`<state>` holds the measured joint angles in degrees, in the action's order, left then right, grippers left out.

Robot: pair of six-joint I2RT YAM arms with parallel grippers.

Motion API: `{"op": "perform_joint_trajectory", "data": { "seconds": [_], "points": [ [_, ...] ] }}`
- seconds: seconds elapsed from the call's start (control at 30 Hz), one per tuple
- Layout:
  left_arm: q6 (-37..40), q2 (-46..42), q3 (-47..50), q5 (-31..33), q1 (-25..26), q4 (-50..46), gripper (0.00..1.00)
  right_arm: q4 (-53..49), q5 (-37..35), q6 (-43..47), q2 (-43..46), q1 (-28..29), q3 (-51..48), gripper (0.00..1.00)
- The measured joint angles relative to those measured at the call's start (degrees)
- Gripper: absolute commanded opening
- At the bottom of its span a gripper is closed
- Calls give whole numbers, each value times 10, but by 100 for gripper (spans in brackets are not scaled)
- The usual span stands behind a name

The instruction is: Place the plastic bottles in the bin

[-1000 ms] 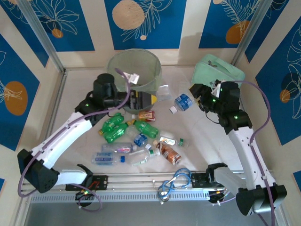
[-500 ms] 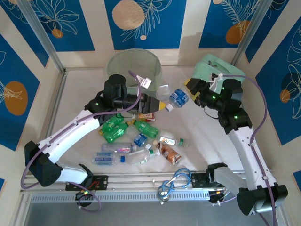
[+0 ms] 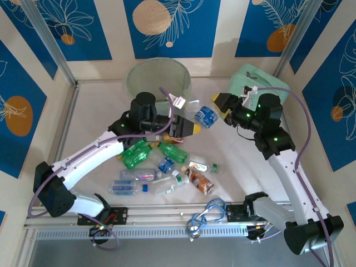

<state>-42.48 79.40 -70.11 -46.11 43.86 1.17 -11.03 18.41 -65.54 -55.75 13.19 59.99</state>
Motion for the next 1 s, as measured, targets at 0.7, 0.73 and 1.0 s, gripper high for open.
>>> {"op": "perform_joint_trajectory", "data": {
  "seconds": [0.7, 0.73, 1.0],
  "points": [
    [22, 4, 12, 28, 3, -16, 18, 14, -26, -3, -2, 15, -16, 67],
    [28, 3, 12, 32, 3, -23, 17, 13, -27, -5, -2, 15, -16, 69],
    [112, -16, -4, 135, 5, -118, 9, -80, -94, 20, 4, 15, 14, 93]
  ]
}}
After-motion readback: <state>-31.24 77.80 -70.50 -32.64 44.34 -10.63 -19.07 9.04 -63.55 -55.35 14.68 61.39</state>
